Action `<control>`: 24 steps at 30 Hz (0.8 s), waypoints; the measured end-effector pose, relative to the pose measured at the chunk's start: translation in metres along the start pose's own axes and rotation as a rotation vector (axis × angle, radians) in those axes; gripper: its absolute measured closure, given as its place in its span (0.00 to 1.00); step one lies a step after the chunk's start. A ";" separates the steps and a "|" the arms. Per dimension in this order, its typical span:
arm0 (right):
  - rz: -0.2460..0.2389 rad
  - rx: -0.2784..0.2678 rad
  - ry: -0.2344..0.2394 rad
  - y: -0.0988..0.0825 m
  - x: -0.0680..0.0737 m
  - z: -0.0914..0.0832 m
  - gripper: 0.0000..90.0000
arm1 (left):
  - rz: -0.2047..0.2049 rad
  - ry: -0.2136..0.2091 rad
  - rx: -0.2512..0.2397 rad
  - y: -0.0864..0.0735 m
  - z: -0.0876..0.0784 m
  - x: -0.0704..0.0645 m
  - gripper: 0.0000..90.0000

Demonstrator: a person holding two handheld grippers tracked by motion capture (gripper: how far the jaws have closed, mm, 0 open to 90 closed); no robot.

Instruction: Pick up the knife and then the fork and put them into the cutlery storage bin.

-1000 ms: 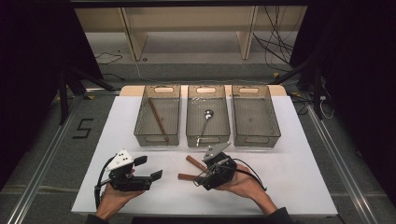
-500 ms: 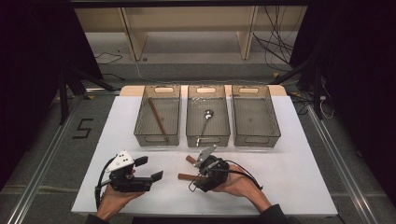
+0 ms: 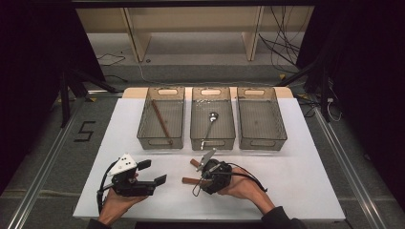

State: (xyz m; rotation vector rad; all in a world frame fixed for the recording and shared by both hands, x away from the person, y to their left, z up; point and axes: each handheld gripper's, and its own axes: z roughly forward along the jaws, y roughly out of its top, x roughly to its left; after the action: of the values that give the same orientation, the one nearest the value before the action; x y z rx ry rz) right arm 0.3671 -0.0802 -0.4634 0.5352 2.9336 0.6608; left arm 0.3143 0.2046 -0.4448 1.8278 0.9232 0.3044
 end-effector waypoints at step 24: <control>-0.057 0.136 0.011 0.014 0.001 0.004 0.77 | 0.011 0.000 0.004 0.000 0.001 -0.001 0.17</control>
State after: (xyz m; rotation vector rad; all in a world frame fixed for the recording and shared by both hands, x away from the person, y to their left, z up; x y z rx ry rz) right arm 0.3707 -0.0665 -0.4614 0.4582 3.0069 0.4624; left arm 0.3141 0.2031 -0.4453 1.8372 0.9142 0.3101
